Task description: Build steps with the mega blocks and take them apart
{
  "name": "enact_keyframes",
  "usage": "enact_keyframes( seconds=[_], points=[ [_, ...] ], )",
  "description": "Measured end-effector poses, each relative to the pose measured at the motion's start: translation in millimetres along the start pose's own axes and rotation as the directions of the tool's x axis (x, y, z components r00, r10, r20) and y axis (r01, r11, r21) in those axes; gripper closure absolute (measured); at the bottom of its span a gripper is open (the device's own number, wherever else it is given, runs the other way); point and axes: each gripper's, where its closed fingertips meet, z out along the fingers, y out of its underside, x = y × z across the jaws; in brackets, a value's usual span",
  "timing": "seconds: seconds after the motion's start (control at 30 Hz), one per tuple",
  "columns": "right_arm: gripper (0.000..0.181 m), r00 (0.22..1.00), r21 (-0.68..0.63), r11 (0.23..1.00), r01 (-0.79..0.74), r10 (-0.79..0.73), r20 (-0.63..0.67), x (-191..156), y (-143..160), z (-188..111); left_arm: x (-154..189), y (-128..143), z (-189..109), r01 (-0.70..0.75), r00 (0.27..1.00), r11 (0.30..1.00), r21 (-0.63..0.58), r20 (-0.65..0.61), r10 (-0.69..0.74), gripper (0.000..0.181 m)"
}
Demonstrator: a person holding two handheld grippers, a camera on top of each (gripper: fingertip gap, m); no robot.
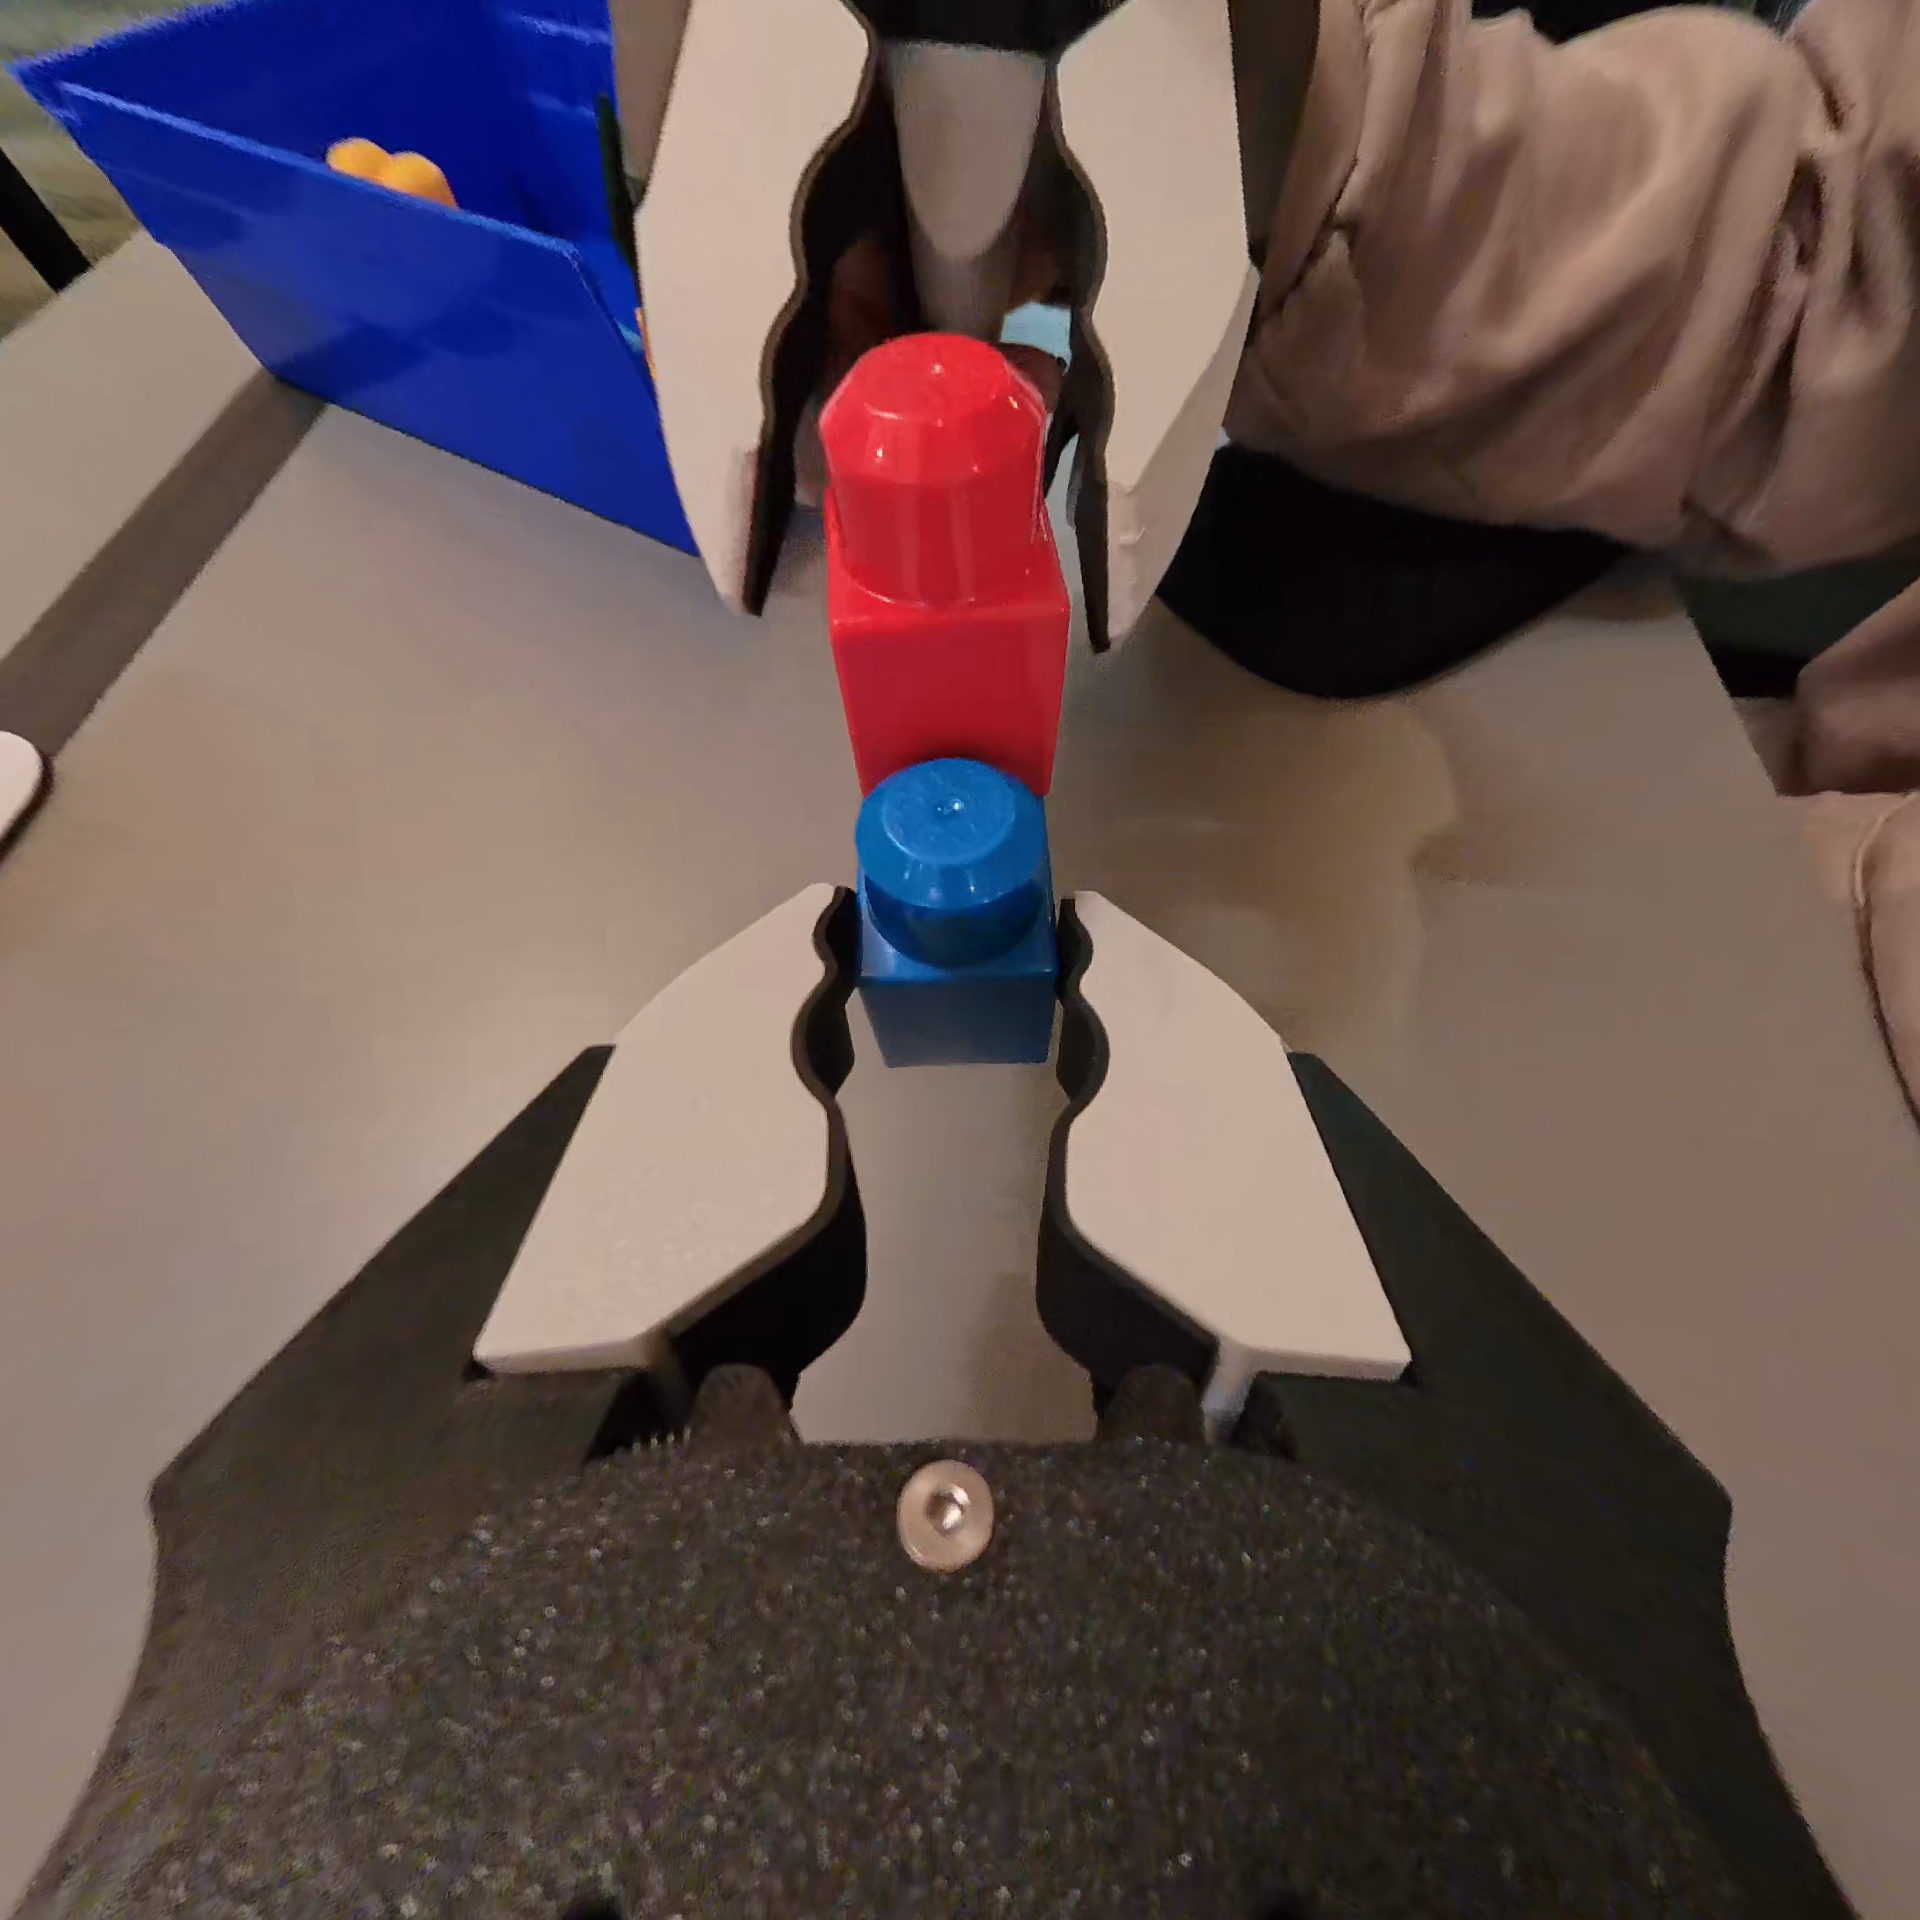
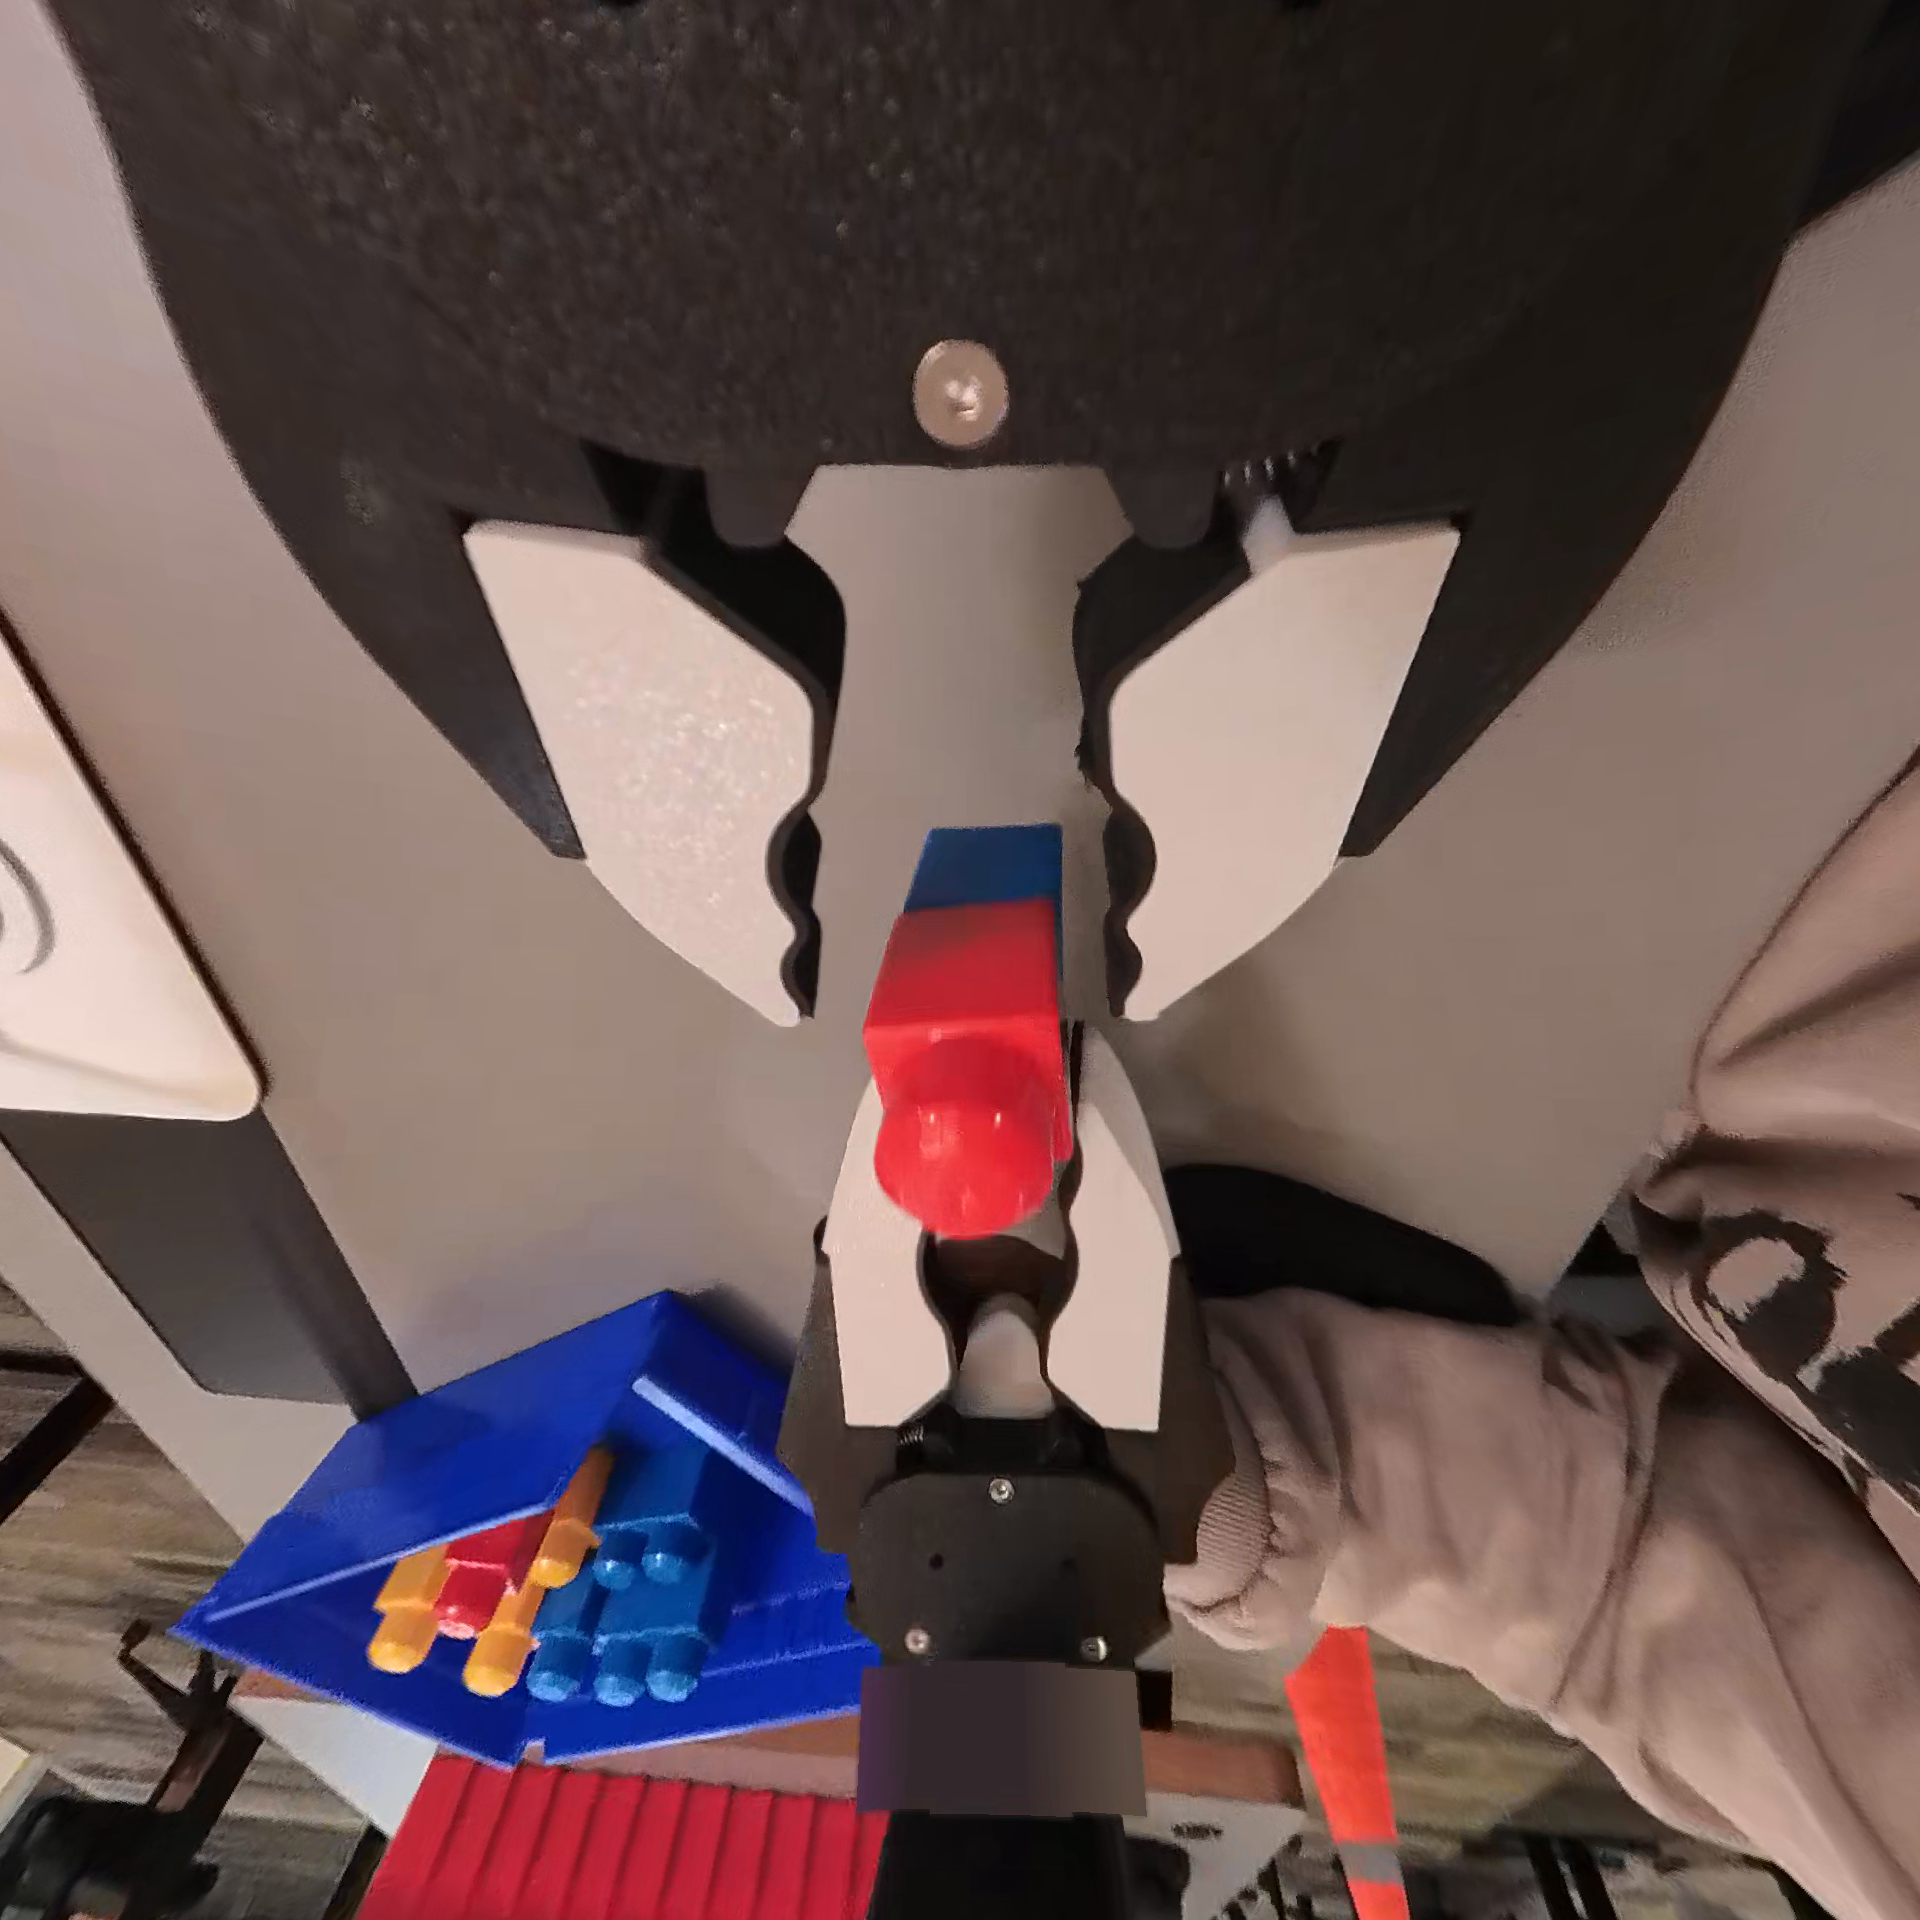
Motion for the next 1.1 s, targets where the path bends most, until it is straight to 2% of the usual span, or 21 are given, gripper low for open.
enact_keyframes(
  seconds=[0.07,0.1,0.13,0.2,0.43,0.47,0.5,0.53,0.6,0.7,0.8,0.87,0.97,1.1],
  points=[
    [0.131,1.0,-0.026,1.0,0.009,-0.009,0.009,-3.0,3.6,7.9,2.3,5.4,4.0,-0.006,1.0,1.0,-0.029,-0.005,0.005,0.145],
    [0.142,1.0,-0.035,0.999,0.015,-0.014,0.011,-3.8,5.4,10.8,2.4,8.2,5.1,-0.007,1.0,0.999,-0.044,-0.004,0.007,0.144],
    [0.145,1.0,-0.037,0.999,0.014,-0.013,0.024,-5.7,6.4,12.7,2.0,10.7,5.8,-0.008,1.0,0.998,-0.056,-0.002,0.008,0.145],
    [0.145,1.0,-0.041,0.999,0.015,-0.014,0.019,-4.3,7.7,13.9,-0.8,12.3,6.3,-0.004,1.0,0.998,-0.061,0.013,0.005,0.144],
    [0.145,1.0,0.102,0.995,-0.008,0.009,-0.007,2.8,-12.2,14.1,-7.3,10.5,2.4,0.007,0.999,0.999,-0.051,0.039,-0.005,0.144],
    [0.145,1.0,0.133,0.991,-0.011,0.013,-0.014,3.8,-17.3,12.6,-10.2,19.4,2.7,-0.002,0.998,0.995,-0.102,0.057,0.008,0.144],
    [0.145,0.999,0.223,0.974,-0.03,0.033,-0.008,4.6,-31.7,3.9,-13.7,31.2,3.9,-0.01,0.997,0.988,-0.155,0.074,0.021,0.144],
    [0.145,0.999,0.286,0.957,-0.042,0.049,-0.017,7.9,-43.9,-7.8,-14.9,37.1,4.9,0.002,0.997,0.987,-0.162,0.073,0.01,0.144],
    [0.145,0.993,0.289,0.957,0.023,0.011,-0.114,16.0,-50.2,-24.8,-20.2,33.1,0.8,0.025,0.996,0.991,-0.129,0.086,-0.014,0.144],
    [0.145,0.992,0.245,0.969,0.002,0.029,-0.123,19.6,-38.5,-29.9,-42.2,20.2,-16.5,0.061,0.983,0.997,-0.042,0.178,-0.053,0.144],
    [0.145,0.996,0.11,0.993,-0.032,0.041,-0.082,20.8,-4.9,-9.0,-62.7,16.1,-34.7,0.091,0.959,0.995,0.03,0.268,-0.096,0.144],
    [0.145,0.997,0.071,0.996,-0.06,0.063,-0.035,16.8,10.8,10.8,-71.9,12.8,-44.8,0.111,0.944,0.991,0.081,0.302,-0.13,0.144],
    [0.145,0.996,0.061,0.995,-0.082,0.081,0.03,5.5,20.0,44.1,-80.9,12.3,-54.7,0.128,0.928,0.985,0.118,0.336,-0.161,0.144],
    [0.145,0.994,-0.028,0.998,-0.055,0.057,0.088,-14.6,36.1,82.5,-81.4,12.2,-57.0,0.134,0.927,0.982,0.135,0.334,-0.173,0.144]
  ],
)
